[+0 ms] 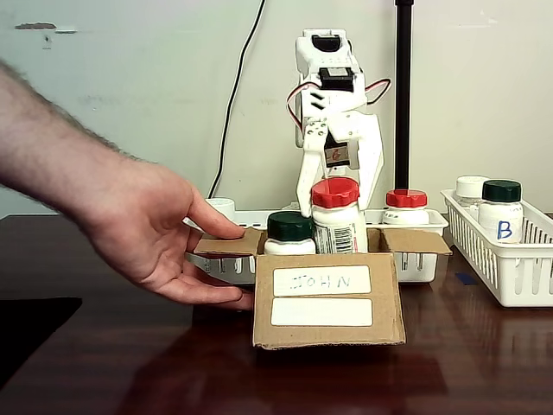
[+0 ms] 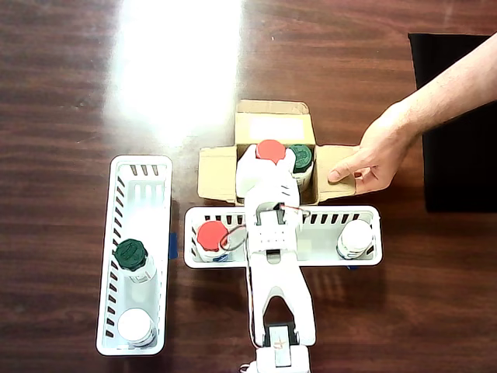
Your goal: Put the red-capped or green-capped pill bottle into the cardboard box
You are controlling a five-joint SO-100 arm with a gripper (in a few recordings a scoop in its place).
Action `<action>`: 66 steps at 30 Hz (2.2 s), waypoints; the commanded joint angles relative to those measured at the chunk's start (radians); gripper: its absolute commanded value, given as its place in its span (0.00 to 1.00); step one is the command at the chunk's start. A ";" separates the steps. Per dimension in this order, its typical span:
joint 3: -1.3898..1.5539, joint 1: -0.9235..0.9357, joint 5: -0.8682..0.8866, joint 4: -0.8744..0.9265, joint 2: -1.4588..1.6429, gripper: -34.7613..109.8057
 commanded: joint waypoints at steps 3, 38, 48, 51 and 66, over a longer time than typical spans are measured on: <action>0.135 0.002 0.018 -0.091 0.130 0.34; -0.222 -0.166 -0.049 1.103 0.773 0.73; 0.018 -0.103 0.044 1.227 1.051 0.73; 0.184 -0.067 0.095 1.203 1.175 0.69; 0.653 -0.126 0.138 1.292 1.664 0.23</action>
